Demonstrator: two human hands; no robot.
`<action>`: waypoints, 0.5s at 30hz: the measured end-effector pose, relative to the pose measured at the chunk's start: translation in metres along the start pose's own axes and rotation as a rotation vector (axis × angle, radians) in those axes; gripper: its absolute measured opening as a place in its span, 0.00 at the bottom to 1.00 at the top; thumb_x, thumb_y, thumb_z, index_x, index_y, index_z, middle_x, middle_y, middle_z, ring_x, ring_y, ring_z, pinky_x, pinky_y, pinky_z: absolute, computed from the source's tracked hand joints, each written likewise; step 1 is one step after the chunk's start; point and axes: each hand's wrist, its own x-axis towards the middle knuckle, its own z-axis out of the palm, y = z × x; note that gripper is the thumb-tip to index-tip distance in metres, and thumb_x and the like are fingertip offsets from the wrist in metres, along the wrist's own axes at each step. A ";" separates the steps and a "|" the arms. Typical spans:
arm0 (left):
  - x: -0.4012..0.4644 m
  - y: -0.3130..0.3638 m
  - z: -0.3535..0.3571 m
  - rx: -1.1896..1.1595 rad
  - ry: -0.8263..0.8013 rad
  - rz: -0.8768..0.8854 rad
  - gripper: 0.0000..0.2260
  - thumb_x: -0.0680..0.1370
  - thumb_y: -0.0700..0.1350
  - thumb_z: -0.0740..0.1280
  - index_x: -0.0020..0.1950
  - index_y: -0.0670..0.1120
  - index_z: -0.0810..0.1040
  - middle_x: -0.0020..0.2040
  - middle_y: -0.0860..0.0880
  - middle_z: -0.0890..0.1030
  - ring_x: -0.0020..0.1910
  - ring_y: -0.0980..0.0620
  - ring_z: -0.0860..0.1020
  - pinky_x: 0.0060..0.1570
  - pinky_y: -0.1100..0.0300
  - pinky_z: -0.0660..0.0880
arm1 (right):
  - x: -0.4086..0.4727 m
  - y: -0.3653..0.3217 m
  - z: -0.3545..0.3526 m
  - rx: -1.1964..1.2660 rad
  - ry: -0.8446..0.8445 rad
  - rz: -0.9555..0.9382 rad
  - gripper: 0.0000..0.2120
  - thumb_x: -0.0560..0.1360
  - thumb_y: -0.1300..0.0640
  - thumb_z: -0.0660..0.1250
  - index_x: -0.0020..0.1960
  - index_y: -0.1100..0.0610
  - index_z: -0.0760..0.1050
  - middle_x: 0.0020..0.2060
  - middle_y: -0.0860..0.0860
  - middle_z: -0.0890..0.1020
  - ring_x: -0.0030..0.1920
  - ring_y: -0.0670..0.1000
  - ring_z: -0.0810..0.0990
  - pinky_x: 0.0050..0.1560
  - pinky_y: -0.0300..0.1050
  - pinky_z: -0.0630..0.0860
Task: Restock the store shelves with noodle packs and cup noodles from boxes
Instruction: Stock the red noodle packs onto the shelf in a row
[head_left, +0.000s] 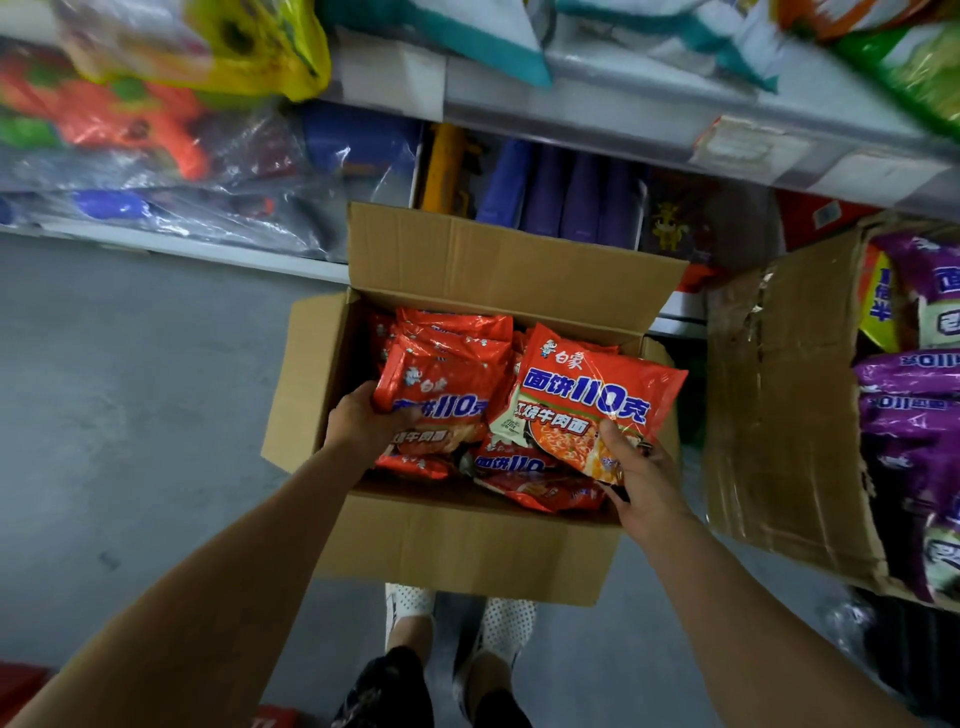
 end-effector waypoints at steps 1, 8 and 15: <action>-0.007 0.005 -0.007 -0.067 0.005 -0.011 0.18 0.70 0.50 0.80 0.58 0.50 0.80 0.48 0.51 0.84 0.48 0.48 0.82 0.52 0.52 0.79 | -0.007 -0.005 0.000 -0.001 -0.004 0.001 0.13 0.72 0.53 0.77 0.55 0.48 0.79 0.47 0.47 0.88 0.48 0.50 0.87 0.44 0.48 0.80; -0.067 0.045 -0.058 -0.374 -0.006 -0.104 0.19 0.69 0.47 0.80 0.56 0.44 0.82 0.47 0.45 0.87 0.42 0.45 0.86 0.44 0.50 0.83 | -0.074 -0.050 -0.002 -0.015 -0.081 0.021 0.11 0.74 0.55 0.75 0.55 0.50 0.78 0.41 0.46 0.88 0.40 0.46 0.87 0.39 0.46 0.78; -0.164 0.101 -0.135 -0.553 -0.023 -0.080 0.22 0.68 0.48 0.80 0.58 0.42 0.80 0.46 0.43 0.87 0.45 0.41 0.86 0.51 0.44 0.82 | -0.176 -0.119 -0.003 -0.113 -0.207 -0.053 0.38 0.56 0.40 0.84 0.61 0.49 0.77 0.51 0.50 0.87 0.47 0.49 0.87 0.41 0.46 0.80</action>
